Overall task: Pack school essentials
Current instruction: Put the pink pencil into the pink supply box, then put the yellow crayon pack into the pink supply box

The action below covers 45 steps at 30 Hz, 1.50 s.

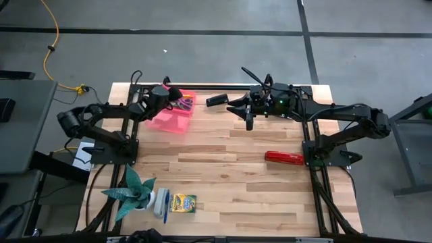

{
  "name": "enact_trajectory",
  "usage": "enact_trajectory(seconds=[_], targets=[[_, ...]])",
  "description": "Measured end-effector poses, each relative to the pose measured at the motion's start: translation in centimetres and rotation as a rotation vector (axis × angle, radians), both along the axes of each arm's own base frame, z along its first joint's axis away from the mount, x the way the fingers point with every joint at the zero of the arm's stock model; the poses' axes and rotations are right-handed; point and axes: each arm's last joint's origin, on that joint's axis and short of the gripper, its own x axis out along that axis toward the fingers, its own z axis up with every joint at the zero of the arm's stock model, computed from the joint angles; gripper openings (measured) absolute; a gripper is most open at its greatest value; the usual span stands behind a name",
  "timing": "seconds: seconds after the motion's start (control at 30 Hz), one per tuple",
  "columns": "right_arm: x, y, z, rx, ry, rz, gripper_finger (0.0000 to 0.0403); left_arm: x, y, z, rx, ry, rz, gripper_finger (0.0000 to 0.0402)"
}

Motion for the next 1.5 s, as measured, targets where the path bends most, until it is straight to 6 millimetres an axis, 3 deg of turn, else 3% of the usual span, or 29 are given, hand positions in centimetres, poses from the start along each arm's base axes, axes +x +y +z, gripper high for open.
enact_trajectory(seconds=[0.4, 0.9, 1.5], targets=[[0.0, 0.0, -0.1, -0.011, 0.007, -0.01, 0.0113, 0.5, -0.5, -0.2, -0.057, -0.166, 0.052, 0.0004], [0.0, 0.0, -0.1, -0.019, 0.008, -0.01, 0.0113, 1.1, -1.4, -0.5, -0.111, -0.183, 0.031, 0.0007], [0.0, 0.0, -0.1, -0.019, 0.008, -0.011, 0.0113, 1.1, -1.6, -0.8, -0.147, -0.161, -0.018, 0.011]])
